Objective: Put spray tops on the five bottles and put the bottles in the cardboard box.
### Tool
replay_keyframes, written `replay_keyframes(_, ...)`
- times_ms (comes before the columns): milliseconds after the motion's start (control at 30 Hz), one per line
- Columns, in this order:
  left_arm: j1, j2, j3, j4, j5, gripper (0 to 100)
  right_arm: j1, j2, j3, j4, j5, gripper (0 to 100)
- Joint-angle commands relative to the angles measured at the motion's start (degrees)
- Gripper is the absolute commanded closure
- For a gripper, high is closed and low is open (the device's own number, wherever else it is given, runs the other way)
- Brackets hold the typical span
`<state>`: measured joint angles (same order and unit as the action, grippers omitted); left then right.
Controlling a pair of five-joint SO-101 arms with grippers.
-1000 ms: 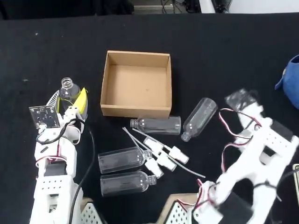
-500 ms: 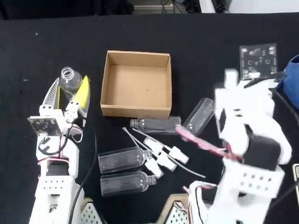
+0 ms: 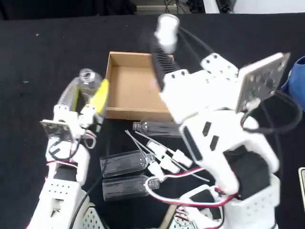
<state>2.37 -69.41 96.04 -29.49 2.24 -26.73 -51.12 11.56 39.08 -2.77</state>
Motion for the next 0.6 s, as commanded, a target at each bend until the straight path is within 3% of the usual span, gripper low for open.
replay_keyframes(0,7.60,-0.53,1.36,-0.79,0.53,97,-3.60,-1.27,2.59,-10.55,-0.18,98.7)
replay_keyframes(233,15.08,-0.97,1.36,3.69,0.35,97,-3.69,-1.36,5.93,-14.07,-0.18,98.7)
replay_keyframes(567,16.48,-0.97,1.36,6.68,0.18,97,-3.69,-1.45,8.31,-15.91,-0.18,98.7)
